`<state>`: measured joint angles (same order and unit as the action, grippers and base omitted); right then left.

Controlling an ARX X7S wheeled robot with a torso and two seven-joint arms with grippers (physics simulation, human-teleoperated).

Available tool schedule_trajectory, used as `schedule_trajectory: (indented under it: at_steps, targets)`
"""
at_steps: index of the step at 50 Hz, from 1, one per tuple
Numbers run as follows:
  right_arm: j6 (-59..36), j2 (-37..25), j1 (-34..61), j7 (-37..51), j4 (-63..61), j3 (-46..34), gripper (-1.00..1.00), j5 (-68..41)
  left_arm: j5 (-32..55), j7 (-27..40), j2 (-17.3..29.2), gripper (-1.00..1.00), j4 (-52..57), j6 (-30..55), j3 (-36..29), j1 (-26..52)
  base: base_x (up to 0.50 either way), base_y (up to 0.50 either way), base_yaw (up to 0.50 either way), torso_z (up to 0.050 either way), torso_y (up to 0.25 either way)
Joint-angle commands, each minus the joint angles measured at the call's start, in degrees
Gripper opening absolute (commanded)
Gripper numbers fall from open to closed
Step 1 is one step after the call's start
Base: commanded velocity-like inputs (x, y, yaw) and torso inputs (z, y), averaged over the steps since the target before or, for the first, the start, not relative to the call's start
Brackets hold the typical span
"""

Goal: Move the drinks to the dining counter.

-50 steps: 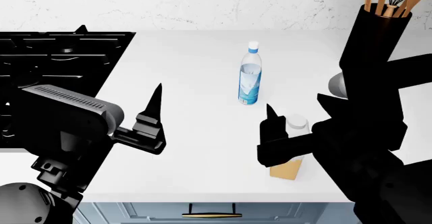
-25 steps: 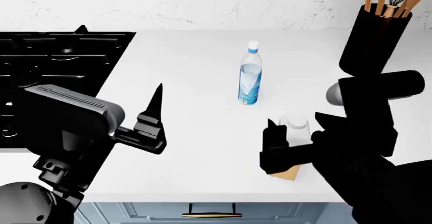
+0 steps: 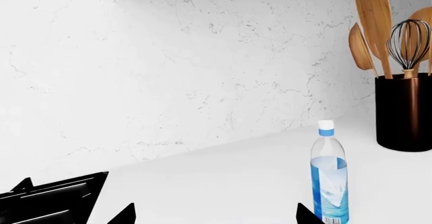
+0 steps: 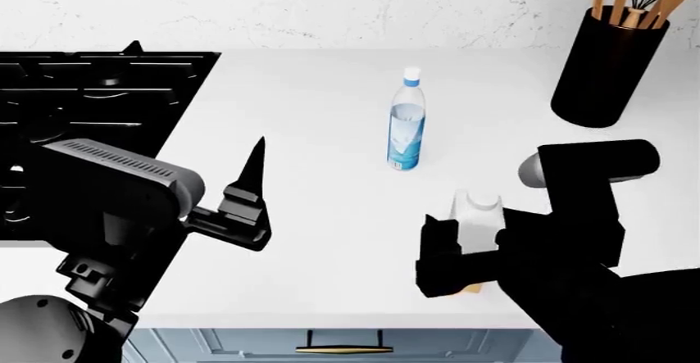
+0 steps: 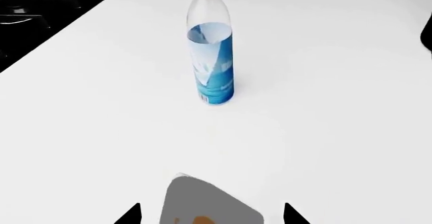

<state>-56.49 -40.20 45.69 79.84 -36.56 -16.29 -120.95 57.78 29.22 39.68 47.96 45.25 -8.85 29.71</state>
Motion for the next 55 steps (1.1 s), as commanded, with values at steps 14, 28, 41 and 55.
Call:
schedule_trajectory:
  at_steps: [14,28,41,55]
  targets:
    - [-0.03,-1.33,-1.0,-1.23,0.61,-1.93,-1.0,0.08,0.02,0.08,0.06,1.0,-0.37,-0.41,-0.47,0.18,0.0,0.0,0.0,0.0,0.001]
    - [1.17,-1.19,1.45,-1.64,-2.01,-0.47,-1.0,0.59,-0.13,0.23,0.19,1.0,-0.23,-0.89,-0.59,-0.32,0.0,-0.01,0.0,0.0,0.001]
    - [3.26,0.03,7.61,-1.1,-7.76,3.11,-1.0,2.09,-1.52,-0.93,-0.95,1.0,-1.83,-1.49,-2.21,0.57,0.0,0.0,0.0,0.0,0.002]
    - [3.62,1.45,9.12,-2.69,-8.15,3.31,-1.0,3.85,-6.51,-7.96,-8.3,1.0,-14.35,-0.54,-10.73,13.75,0.0,0.0,0.0,0.0,0.0]
